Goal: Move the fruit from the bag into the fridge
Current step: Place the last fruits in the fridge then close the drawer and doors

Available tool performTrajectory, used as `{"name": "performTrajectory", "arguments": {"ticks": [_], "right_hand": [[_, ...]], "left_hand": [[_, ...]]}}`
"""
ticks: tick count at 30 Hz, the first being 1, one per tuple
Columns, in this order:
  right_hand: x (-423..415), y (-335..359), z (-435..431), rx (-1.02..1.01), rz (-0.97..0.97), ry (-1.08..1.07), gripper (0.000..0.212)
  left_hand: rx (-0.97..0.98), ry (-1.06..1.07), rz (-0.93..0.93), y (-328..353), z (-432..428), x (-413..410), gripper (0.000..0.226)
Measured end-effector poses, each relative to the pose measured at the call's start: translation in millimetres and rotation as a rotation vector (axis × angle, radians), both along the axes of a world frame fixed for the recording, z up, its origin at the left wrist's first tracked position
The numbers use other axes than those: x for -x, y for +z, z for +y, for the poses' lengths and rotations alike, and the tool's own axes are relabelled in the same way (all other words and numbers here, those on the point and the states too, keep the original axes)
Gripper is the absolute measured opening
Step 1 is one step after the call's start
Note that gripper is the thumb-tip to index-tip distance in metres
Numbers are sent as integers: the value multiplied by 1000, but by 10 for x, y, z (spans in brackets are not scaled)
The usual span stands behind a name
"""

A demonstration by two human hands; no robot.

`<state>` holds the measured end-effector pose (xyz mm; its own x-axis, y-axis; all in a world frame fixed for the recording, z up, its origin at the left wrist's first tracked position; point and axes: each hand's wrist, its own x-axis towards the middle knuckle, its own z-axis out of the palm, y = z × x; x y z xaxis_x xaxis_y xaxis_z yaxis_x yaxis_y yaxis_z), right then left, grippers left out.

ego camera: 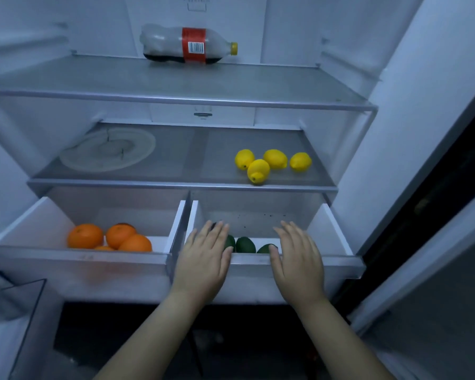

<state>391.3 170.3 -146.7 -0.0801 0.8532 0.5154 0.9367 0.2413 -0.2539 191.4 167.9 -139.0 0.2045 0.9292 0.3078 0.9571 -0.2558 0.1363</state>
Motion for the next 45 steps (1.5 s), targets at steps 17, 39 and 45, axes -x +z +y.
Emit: {"name": "performTrajectory", "arguments": {"ticks": [17,39,45], "right_hand": [[-289,-421,-599,-23,-93,101,70],[-200,-430,-186,55,-180,60,89],[-180,-467,15,3,-215,36,87]], "left_hand": [[-140,144,14,-512,-625,-317,67],[-157,183,41,-575,-196,-351,75],[-145,188,57,-561,9,-329,75]]}}
